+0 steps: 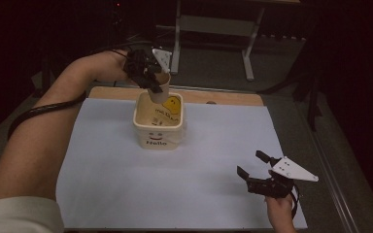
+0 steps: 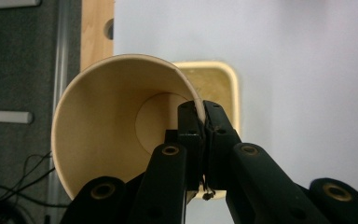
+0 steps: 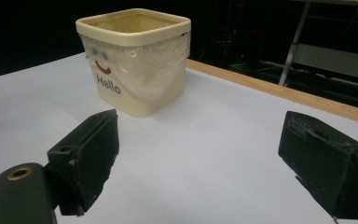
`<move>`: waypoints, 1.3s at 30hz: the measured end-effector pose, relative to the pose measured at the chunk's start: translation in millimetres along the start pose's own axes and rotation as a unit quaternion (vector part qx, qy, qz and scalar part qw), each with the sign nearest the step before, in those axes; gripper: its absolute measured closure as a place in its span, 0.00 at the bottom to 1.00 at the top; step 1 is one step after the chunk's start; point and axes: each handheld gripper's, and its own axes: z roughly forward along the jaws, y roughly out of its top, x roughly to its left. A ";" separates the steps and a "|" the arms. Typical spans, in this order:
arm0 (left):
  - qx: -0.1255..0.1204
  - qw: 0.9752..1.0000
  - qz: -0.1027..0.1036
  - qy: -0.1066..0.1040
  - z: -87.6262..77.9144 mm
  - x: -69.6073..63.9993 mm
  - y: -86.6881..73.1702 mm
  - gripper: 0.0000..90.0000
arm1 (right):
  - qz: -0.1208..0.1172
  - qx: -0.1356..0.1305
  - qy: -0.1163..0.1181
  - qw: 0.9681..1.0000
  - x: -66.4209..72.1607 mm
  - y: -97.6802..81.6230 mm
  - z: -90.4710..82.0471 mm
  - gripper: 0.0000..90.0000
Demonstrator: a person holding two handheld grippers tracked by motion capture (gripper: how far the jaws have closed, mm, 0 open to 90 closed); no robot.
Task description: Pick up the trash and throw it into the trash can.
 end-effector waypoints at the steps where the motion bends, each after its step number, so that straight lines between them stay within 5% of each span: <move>1: 0.001 1.000 -0.001 0.001 0.0 1.2 0.0 0.98 | 0.000 -0.001 0.000 1.000 -0.1 0.0 0.0 0.13; 10: 0.000 1.000 -0.008 0.000 -4.9 12.1 4.1 0.98 | 0.002 0.001 0.002 1.000 0.0 -0.4 0.9 0.13; 23: 0.016 1.000 -0.019 -0.008 11.4 18.4 1.9 0.97 | 0.004 0.001 0.000 1.000 -1.5 -1.1 0.0 0.14; 27: 0.025 0.998 -0.058 -0.016 9.6 18.3 3.2 0.69 | 0.004 0.001 0.001 1.000 -1.2 -0.9 0.0 0.14; 31: -0.014 0.995 -0.099 -0.010 -0.1 18.2 2.2 0.57 | 0.003 -0.001 0.002 1.000 -1.2 -0.6 -0.2 0.14; 39: -0.031 0.993 -0.117 -0.013 -6.0 10.1 -4.7 0.43 | 0.002 -0.001 0.003 1.000 0.2 0.3 0.0 0.14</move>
